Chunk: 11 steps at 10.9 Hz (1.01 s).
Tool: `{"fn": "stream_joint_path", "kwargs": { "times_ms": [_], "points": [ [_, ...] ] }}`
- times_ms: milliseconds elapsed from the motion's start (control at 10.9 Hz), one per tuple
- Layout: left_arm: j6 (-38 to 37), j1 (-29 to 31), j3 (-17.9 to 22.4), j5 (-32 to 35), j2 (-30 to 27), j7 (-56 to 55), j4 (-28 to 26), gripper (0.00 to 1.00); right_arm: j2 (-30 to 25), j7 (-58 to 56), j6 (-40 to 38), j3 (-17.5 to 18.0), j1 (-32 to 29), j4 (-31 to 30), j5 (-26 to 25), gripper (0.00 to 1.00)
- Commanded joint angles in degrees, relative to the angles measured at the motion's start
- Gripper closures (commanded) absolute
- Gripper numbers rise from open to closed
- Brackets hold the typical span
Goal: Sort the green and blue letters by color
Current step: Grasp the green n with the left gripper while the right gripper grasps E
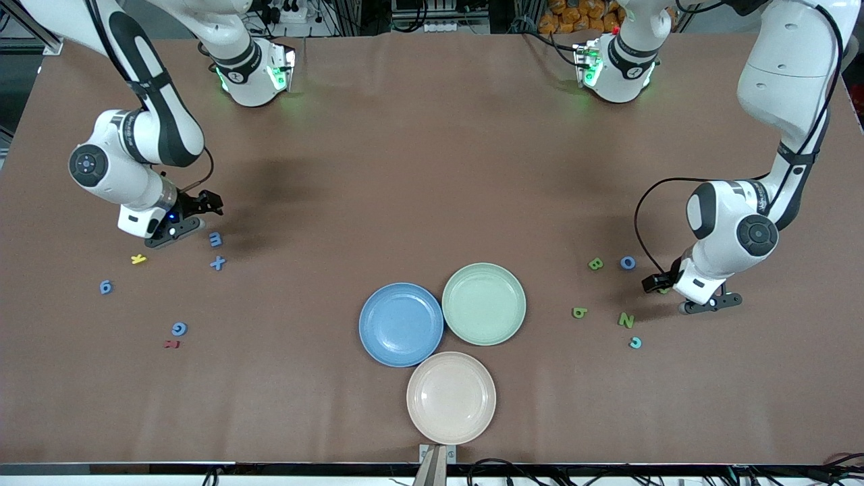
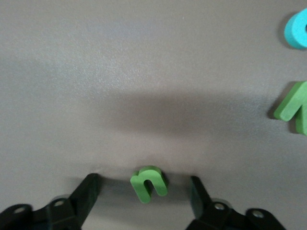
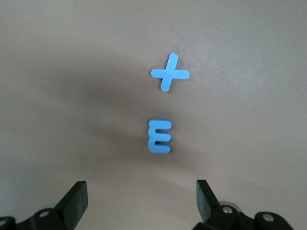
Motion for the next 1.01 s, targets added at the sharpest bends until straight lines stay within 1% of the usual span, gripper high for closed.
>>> {"fn": "stream_joint_path", "kwargs": {
  "times_ms": [0,92,184,276,368,552,920],
  "points": [
    [1.4,0.4,-0.1,-0.8,-2.0,-0.3,-2.4,0.62,3.0,-1.1,3.7,0.0,0.3,0.1,-1.0,0.0],
    [1.4,0.4,-0.1,-0.3,-1.9,0.4,-2.4,0.69,3.3,-1.1,3.8,0.0,0.3,0.2,-1.0,0.0],
    [1.4,0.3,-0.1,0.0,-1.8,0.5,-2.3,0.74,4.0,-1.1,3.9,0.0,0.4,0.2,-1.0,0.0],
    [1.4,0.3,-0.1,0.1,-1.7,0.6,-2.2,0.83,4.3,-1.1,4.2,0.1,0.4,0.0,-1.0,0.0],
    [1.4,0.3,-0.1,0.3,-1.6,0.8,-2.0,0.85,4.8,-1.1,4.5,0.1,0.5,-0.1,-1.0,0.0],
    [1.3,0.0,-0.1,0.3,-2.0,0.9,-1.2,0.9,5.6,-1.1,11.4,0.1,0.5,-2.3,-1.0,0.0],
    [1.2,0.0,-0.1,0.3,-1.9,1.1,-1.0,0.94,7.2,-1.1,13.2,0.0,0.4,-2.1,-1.1,0.0]
  ]
}}
